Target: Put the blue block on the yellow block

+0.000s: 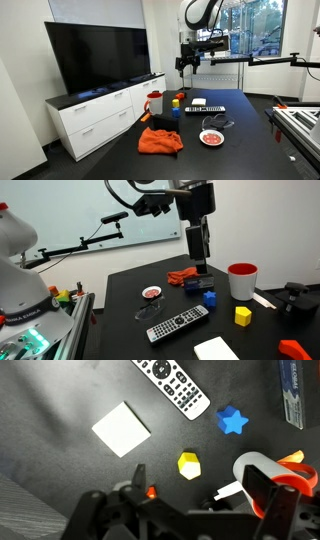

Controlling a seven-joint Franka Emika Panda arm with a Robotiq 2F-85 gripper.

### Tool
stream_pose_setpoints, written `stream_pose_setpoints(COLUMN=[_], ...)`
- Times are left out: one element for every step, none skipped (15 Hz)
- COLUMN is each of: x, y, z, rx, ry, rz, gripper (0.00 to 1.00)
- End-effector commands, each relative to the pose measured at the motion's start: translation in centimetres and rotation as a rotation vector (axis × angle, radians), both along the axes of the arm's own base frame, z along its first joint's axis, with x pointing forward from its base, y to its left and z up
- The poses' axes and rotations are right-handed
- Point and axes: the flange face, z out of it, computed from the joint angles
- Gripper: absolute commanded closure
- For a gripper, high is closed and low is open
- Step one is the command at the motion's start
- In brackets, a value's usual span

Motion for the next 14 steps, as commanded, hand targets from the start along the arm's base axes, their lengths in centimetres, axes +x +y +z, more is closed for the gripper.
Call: stream_pose_setpoints(x=[0.0, 0.0, 0.0, 0.0, 0.0, 0.1, 0.2, 0.6, 1.2, 1.8, 2.4, 2.9, 3.3, 3.5], y=[0.0, 0.0, 0.0, 0.0, 0.0, 0.4, 0.8, 1.3, 1.9, 2.5, 3.1, 3.6, 4.0, 4.4], z=[0.0, 0.0, 0.0, 0.0, 0.0, -0.3, -0.9, -1.7, -2.6, -3.2, -4.1, -5.0, -5.8, -6.7], rx=[0.0, 0.0, 0.0, 0.0, 0.0, 0.0, 0.01, 0.021, 0.022, 0.002, -0.011, -0.012, -0.016, -0.014], ry=[0.001, 0.001, 0.001, 0.001, 0.001, -0.024, -0.046, -0.059, -0.086, -0.124, -0.156, -0.167, -0.178, -0.183], rz=[0.0, 0.0, 0.0, 0.0, 0.0, 0.021, 0.037, 0.051, 0.069, 0.098, 0.125, 0.138, 0.153, 0.166], gripper=[0.0, 0.0, 0.0, 0.0, 0.0, 0.0, 0.0, 0.0, 0.0, 0.0, 0.0, 0.0, 0.0, 0.0])
